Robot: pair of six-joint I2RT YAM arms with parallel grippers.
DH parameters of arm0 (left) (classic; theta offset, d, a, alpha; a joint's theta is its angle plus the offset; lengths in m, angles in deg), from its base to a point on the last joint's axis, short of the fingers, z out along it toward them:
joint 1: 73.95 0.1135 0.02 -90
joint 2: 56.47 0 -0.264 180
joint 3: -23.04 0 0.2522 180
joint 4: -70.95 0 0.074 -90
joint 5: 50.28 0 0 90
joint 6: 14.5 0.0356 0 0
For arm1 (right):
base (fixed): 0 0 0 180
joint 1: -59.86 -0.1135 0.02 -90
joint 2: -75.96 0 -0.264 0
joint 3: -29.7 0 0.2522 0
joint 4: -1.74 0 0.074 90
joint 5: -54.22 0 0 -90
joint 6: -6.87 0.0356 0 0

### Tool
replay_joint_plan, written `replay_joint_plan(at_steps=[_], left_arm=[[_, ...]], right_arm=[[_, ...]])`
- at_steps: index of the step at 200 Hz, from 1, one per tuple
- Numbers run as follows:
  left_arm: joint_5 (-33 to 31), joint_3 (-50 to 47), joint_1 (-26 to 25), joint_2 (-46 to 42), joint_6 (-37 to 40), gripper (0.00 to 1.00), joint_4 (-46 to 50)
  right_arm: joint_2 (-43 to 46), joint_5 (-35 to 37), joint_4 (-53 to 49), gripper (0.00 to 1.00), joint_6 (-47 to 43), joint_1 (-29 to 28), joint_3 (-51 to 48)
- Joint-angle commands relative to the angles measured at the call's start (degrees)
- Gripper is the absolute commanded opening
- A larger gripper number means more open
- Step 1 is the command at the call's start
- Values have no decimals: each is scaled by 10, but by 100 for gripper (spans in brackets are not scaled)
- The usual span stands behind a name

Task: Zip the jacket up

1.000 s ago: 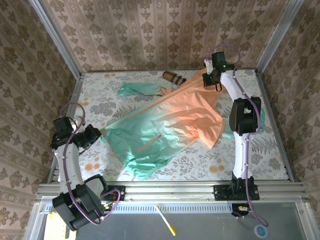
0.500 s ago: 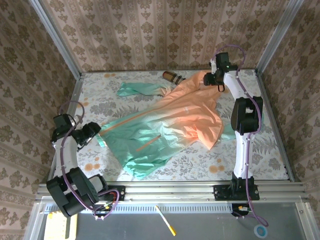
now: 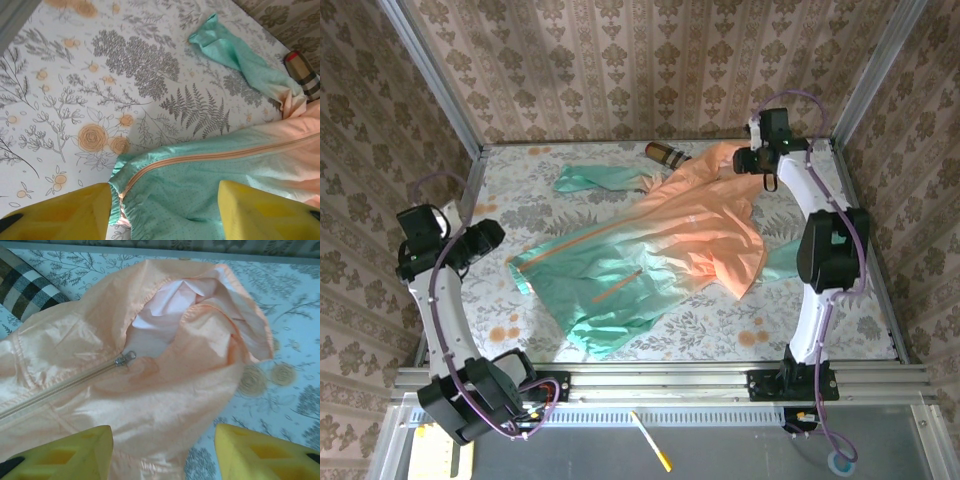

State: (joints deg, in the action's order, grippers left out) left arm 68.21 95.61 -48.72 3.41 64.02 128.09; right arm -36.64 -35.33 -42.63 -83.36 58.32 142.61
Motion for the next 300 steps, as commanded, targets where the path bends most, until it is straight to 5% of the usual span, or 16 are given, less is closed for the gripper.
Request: replay_joint_plan(at_steps=[1, 36, 69, 110, 117, 138, 174, 194, 238, 300], left_arm=[[28, 44, 3, -13, 21, 58, 29], [74, 88, 2, -5, -9, 60, -5], [46, 95, -28, -19, 17, 65, -55], [-20, -23, -54, -98, 17, 89, -223], [-34, -58, -59, -113, 19, 92, -250], [-112, -144, -81, -151, 37, 100, -307], [-340, -258, -215, -158, 87, 100, -379], [-379, -306, -273, -118, 88, 100, -456], [-377, -368, -312, -1, 91, 100, -643], [-351, -430, -274, 80, 87, 100, -845]], right_arm=[[67, 22, 38, 56, -11, -2, -55], [178, 1, 84, 57, 7, -2, -179], [291, 9, 127, 58, 22, -2, -290], [433, -10, 251, 60, 26, -2, -471], [454, -15, 271, 70, 33, -2, -502], [507, 3, 317, 99, 31, -9, -583], [566, 55, 447, 100, 2, -11, -715], [567, 77, 520, 100, -16, -11, -762], [489, 56, 676, 100, -28, -11, -818], [390, 46, 739, 100, -22, -10, -805]])
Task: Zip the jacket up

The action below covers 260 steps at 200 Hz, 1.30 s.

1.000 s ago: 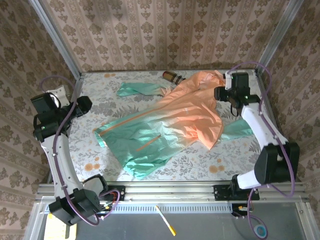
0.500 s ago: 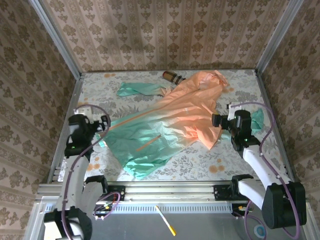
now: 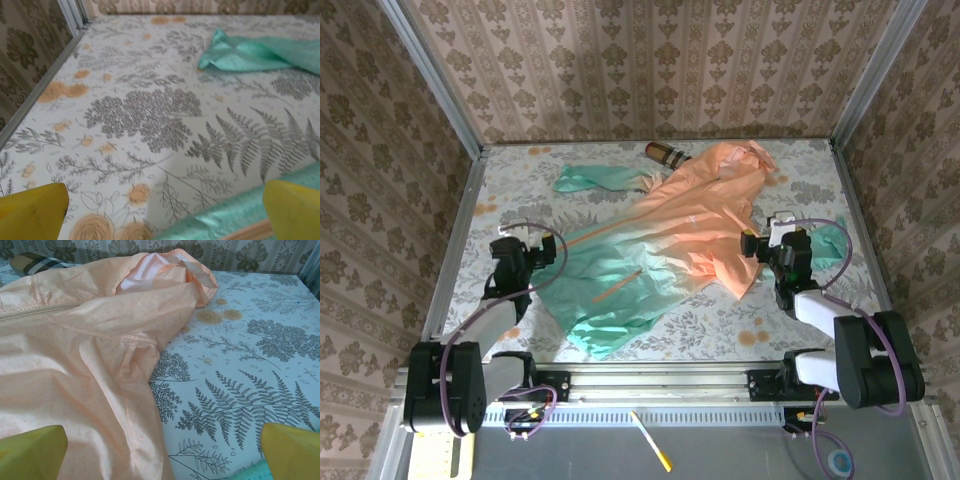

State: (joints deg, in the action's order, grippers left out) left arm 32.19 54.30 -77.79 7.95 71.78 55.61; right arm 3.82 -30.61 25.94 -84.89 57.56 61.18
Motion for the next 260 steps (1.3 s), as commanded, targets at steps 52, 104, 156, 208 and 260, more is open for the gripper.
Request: replay_joint_plan(at_steps=[52, 104, 156, 208, 260], left_arm=[[73, 10, 45, 131, 42, 100, -192], [109, 2, 69, 247, 35, 100, -324], [67, 41, 41, 244, 55, 100, -246], [80, 54, 32, 244, 75, 100, -222], [81, 53, 32, 245, 75, 100, -223]], right_arm=[[-51, -22, 11, 100, 27, 18, 58], [-140, -51, 142, 100, 33, 23, 32], [-157, -39, 110, 100, 39, 23, 57], [-155, -39, 106, 100, 38, 22, 58], [-156, -23, 107, 100, 32, 13, 58]])
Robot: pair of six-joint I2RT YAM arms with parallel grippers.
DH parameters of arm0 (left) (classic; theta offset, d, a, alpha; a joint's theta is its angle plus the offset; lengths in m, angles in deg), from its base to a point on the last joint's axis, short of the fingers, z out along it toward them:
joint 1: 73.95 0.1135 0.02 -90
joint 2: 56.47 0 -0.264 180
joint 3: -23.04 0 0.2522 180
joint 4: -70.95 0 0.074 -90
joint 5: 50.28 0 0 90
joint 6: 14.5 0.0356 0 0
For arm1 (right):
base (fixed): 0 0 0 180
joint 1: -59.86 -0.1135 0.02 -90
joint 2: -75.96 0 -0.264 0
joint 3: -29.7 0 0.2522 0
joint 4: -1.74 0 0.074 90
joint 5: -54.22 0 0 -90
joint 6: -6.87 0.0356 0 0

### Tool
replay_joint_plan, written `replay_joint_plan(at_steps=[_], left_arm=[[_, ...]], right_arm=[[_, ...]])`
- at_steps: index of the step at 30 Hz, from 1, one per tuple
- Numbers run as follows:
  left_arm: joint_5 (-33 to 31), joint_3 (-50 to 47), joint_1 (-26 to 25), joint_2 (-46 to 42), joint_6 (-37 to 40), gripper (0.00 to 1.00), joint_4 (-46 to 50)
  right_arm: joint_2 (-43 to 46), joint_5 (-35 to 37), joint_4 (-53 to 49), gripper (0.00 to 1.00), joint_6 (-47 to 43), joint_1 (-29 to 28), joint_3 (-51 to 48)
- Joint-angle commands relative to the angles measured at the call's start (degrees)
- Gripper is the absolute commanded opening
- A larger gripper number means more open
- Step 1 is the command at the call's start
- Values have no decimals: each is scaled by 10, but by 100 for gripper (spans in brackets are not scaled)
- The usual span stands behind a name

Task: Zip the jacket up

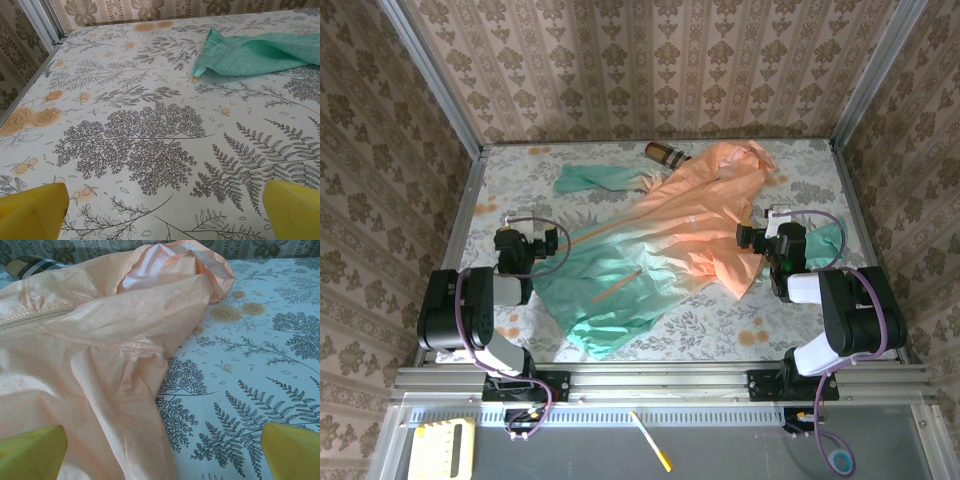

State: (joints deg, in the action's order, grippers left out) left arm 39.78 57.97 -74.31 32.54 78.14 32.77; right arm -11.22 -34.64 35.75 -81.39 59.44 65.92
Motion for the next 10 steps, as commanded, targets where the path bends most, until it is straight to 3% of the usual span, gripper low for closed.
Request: replay_joint_plan(at_steps=[1, 10], left_arm=[[5, 17, -3, -1, 11, 100, 5], [5, 16, -2, -2, 11, 100, 5]], right_arm=[[-5, 17, 9, 100, -3, -5, 10], [-6, 20, 8, 100, -2, -6, 11]])
